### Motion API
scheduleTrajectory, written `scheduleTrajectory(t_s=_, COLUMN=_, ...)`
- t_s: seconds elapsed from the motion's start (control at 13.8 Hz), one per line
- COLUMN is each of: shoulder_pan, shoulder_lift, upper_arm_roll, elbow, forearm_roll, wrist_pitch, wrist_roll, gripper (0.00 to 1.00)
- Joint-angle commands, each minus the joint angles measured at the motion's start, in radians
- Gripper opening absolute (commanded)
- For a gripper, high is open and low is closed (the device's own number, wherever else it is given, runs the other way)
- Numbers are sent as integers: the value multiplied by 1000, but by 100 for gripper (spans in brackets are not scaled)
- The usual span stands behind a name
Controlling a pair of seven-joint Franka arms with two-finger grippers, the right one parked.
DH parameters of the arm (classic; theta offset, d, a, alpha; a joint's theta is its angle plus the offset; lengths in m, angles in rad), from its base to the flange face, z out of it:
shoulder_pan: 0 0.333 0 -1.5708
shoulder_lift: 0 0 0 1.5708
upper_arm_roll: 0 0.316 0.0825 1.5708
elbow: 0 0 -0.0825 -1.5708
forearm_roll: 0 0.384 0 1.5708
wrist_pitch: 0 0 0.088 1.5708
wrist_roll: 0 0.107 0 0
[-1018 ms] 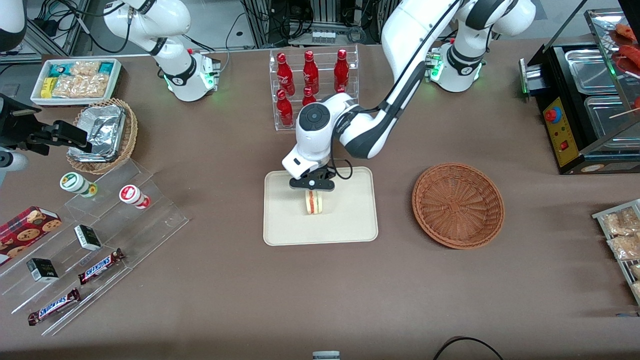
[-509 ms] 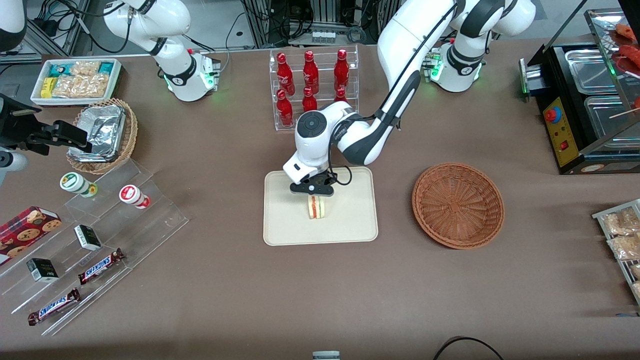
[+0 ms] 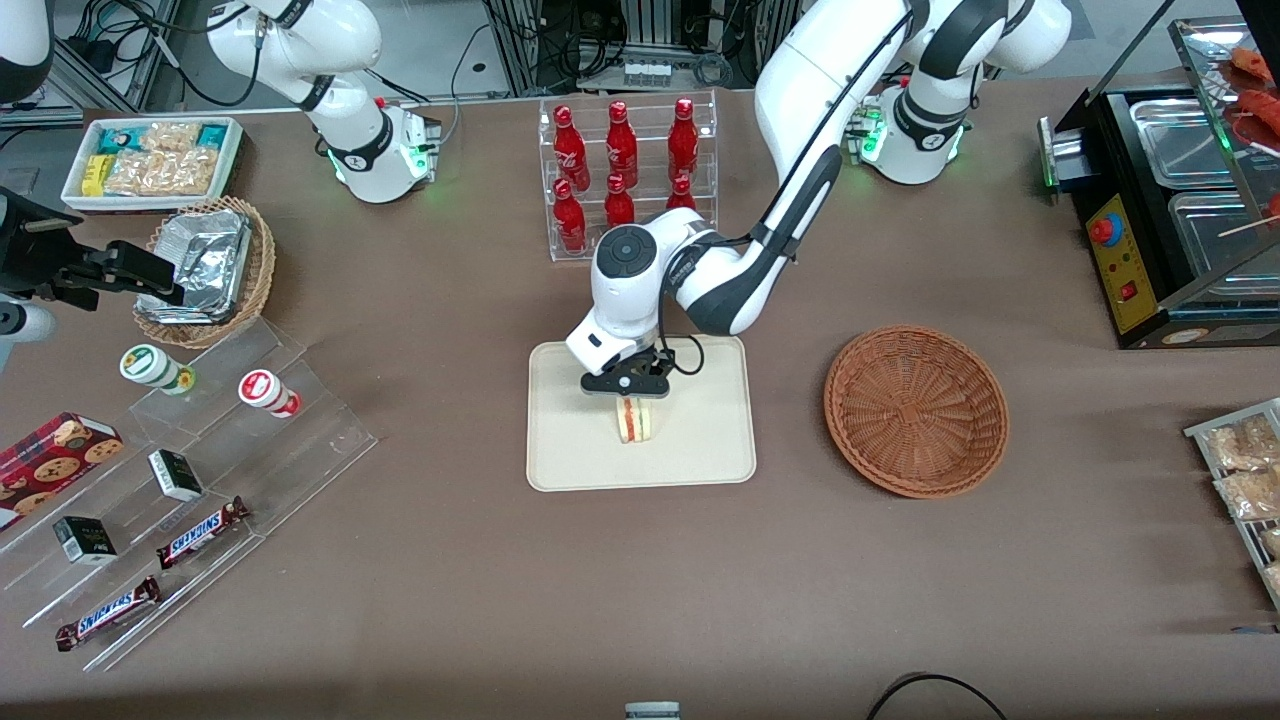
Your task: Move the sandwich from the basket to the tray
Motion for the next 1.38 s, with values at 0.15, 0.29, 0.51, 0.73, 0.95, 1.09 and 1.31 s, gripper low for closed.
scheduleTrajectory(t_s=0.15, shoulder_pan=41, shoulder_lift=-193, upper_arm_roll=30, elbow=-2, forearm_roll=5, wrist_pitch=-95, wrist_roll=-160, gripper=100)
scheduleTrajectory(t_s=0.29, shoulder_pan=98, shoulder_lift=-293, upper_arm_roll=37, elbow=-9, forearm_roll=4, wrist_pitch=-158, wrist_roll=-211, gripper=100)
scheduleTrajectory(t_s=0.51, shoulder_pan=210, shoulder_lift=-440, upper_arm_roll=43, elbow=-9, forearm_roll=-1, wrist_pitch=-369, wrist_roll=-260, gripper=100)
scheduleTrajectory(t_s=0.73, shoulder_pan=331, shoulder_lift=-533, upper_arm_roll=43, elbow=-12, forearm_roll=-21, wrist_pitch=-471, wrist_roll=-254, gripper=100)
scheduleTrajectory(t_s=0.95, shoulder_pan=415, shoulder_lift=-619, upper_arm_roll=44, elbow=-30, forearm_roll=-87, wrist_pitch=-592, wrist_roll=-108, gripper=100)
scheduleTrajectory(t_s=1.09, shoulder_pan=487, shoulder_lift=-663, upper_arm_roll=44, elbow=-32, forearm_roll=-105, wrist_pitch=-649, wrist_roll=30, gripper=100)
scheduleTrajectory(t_s=1.31, shoulder_pan=618, shoulder_lift=-728, upper_arm_roll=44, elbow=-33, forearm_roll=-144, wrist_pitch=-791, wrist_roll=361, gripper=100)
